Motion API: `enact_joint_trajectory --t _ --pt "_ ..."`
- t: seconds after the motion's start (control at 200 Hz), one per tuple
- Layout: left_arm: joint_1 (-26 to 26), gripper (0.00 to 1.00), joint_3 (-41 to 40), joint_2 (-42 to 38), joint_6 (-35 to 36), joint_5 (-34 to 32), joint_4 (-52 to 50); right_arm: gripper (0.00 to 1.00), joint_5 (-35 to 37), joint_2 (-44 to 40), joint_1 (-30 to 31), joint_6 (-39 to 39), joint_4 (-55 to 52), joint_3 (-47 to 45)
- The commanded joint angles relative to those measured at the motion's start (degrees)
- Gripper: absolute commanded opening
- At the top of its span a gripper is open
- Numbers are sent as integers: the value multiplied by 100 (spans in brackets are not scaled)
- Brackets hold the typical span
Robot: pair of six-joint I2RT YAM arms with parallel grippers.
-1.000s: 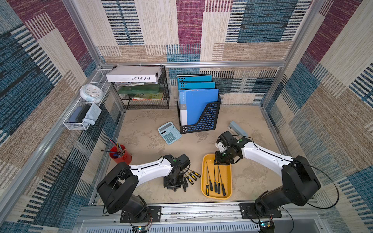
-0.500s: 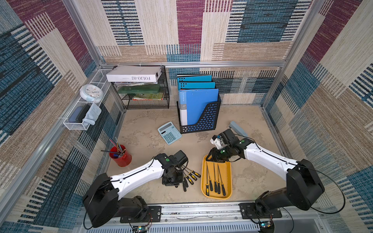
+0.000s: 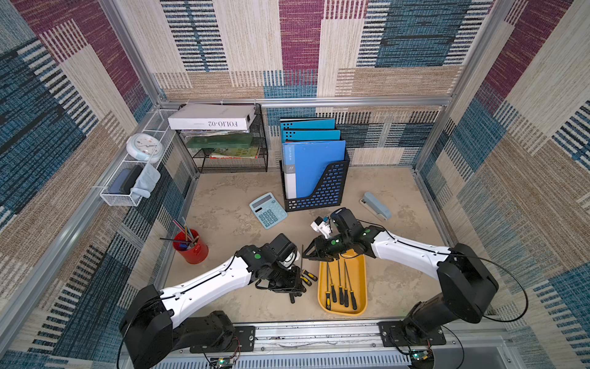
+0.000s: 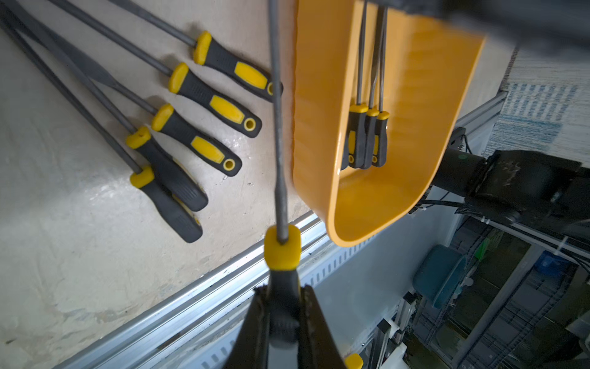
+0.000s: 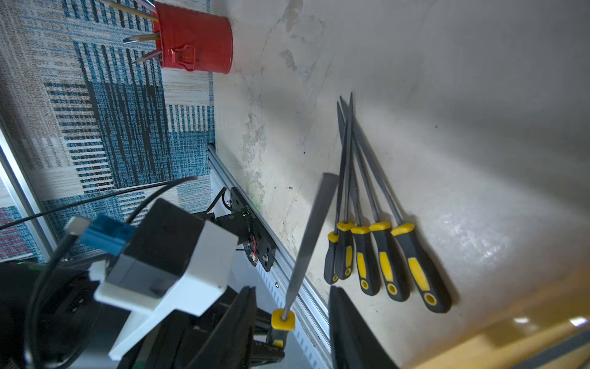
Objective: Put the file tool into the storage box
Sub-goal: Place the file tool in the storage box.
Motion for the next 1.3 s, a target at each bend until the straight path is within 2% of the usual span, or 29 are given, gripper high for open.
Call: enact_joint_trajectory --t 0.0,0.25,0.291,0.406,0.446,0.481,0.536,0.576,0.616,0.731,0.932,1.057,1.297 --pt "-8 8 26 19 85 182 117 42 59 108 62 126 153 56" --pt "-17 8 -82 -115 82 374 341 34 113 401 127 105 132 208" --pt "-10 8 -116 -146 58 402 393 30 122 413 120 105 143 230" --pt "-8 11 -226 -214 7 400 467 10 90 372 120 117 188 244" --pt "-8 22 -262 -227 -22 396 492 4 71 353 123 86 166 245" --pt "-2 39 -274 -243 -51 375 501 0 71 321 120 60 131 240" --pt "14 63 -249 -237 -78 246 388 0 117 246 112 -9 -22 244" --pt "28 74 -213 -242 -77 154 279 0 214 185 95 -95 -216 268" --pt "54 78 -170 -242 -78 104 191 0 333 122 50 -167 -462 280" --pt "141 82 -56 -327 -90 -37 -38 0 695 -157 -152 -298 -1149 174" --pt "268 84 109 -607 -99 -323 -395 0 1116 -714 -570 -448 -1678 -166" --pt "307 84 84 -667 -115 -477 -501 0 1228 -585 -592 -665 -1877 -259" --pt "343 84 -66 -623 -184 -580 -509 0 1263 -392 -514 -620 -1539 -531"
